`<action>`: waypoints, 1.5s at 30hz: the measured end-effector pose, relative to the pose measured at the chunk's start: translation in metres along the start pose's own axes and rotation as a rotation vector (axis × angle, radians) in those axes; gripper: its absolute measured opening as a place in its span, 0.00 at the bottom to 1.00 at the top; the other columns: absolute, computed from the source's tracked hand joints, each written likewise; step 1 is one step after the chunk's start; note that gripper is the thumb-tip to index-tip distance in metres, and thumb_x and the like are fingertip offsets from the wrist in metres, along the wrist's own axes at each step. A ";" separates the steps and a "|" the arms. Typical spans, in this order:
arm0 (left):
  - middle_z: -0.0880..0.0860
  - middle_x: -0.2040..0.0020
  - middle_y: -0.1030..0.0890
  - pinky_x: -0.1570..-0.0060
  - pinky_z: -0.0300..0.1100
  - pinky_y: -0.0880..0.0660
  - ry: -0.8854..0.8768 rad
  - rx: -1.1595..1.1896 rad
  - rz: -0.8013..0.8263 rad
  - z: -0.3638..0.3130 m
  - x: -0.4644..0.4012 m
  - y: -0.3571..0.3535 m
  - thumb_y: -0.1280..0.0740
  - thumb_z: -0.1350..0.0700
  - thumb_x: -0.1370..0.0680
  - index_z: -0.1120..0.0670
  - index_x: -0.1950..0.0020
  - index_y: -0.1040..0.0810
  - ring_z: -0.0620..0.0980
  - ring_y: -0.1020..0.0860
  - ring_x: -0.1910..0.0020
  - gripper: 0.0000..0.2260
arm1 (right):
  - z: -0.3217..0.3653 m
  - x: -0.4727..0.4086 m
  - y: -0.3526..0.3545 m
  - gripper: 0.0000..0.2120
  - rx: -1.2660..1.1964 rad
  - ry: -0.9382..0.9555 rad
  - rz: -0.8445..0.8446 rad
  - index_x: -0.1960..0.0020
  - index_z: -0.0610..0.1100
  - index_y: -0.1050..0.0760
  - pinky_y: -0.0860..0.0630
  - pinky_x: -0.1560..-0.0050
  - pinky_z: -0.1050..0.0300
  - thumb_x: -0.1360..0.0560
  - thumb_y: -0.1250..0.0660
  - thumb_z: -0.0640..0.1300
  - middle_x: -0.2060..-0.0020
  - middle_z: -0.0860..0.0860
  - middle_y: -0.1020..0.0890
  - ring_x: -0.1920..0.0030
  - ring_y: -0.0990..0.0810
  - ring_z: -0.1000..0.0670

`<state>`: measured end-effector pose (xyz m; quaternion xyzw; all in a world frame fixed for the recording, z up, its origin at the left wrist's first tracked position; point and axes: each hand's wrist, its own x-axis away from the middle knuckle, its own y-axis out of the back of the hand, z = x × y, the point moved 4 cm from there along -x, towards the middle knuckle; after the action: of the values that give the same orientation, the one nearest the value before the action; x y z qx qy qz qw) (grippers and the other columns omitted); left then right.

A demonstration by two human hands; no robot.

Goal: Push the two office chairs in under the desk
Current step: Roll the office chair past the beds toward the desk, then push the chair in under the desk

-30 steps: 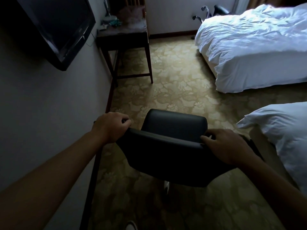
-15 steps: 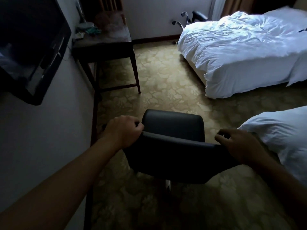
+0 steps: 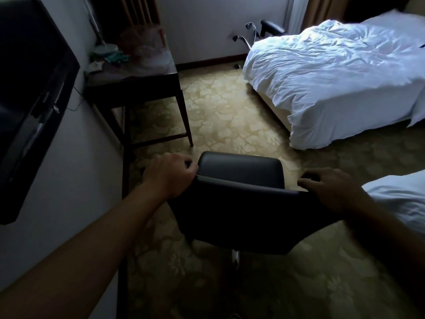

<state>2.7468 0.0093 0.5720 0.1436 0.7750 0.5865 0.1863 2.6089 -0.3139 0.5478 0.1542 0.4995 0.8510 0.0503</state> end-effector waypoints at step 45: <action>0.57 0.58 0.17 0.64 0.45 0.35 0.390 0.018 -0.073 0.052 -0.550 -0.061 0.43 0.46 0.26 0.54 0.61 0.19 0.60 0.20 0.58 0.17 | 0.031 -0.618 0.164 0.19 0.169 -0.001 -0.434 0.59 0.45 0.22 0.35 0.60 0.52 0.30 0.48 0.53 0.56 0.39 0.18 0.55 0.21 0.38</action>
<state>3.2592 -0.2052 0.5666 0.0005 0.8063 0.5891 0.0525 3.2155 -0.5171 0.5724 0.0472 0.5906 0.7751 0.2195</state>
